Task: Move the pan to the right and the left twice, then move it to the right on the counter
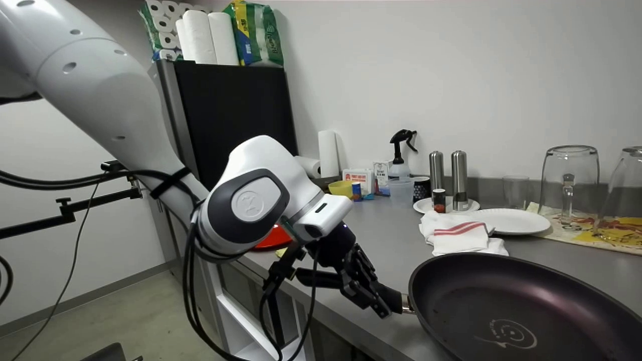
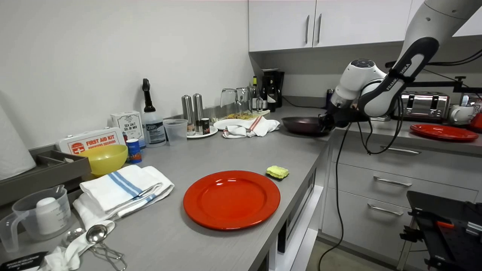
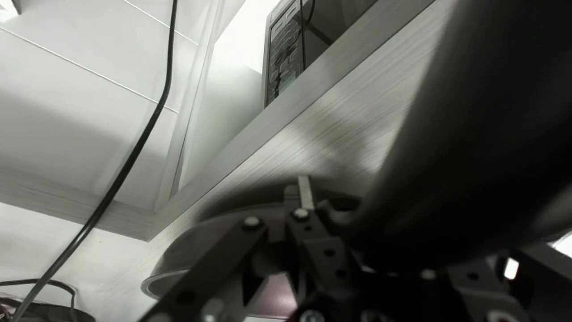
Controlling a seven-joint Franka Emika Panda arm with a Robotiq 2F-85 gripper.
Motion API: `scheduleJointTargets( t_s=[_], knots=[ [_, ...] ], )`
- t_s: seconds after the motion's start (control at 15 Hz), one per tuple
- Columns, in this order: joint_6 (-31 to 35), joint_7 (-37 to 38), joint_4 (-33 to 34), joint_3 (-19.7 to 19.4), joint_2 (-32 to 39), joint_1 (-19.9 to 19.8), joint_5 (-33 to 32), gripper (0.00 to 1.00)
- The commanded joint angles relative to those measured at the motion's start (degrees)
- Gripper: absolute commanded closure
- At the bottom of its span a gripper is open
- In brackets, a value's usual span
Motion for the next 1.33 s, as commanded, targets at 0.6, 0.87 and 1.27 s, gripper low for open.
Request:
scheduleJointTargets(
  t_s=[0.6,0.87,1.27],
  knots=[
    [2.58,-1.17,4.53,4.25,7.83,-3.99,1.57,0.84],
    [2.46,-1.08,5.47,5.12,8.32,-4.98,1.49,0.84],
    [1.72,-0.88,6.07,5.68,8.25,-5.60,1.20,0.20]
  ],
)
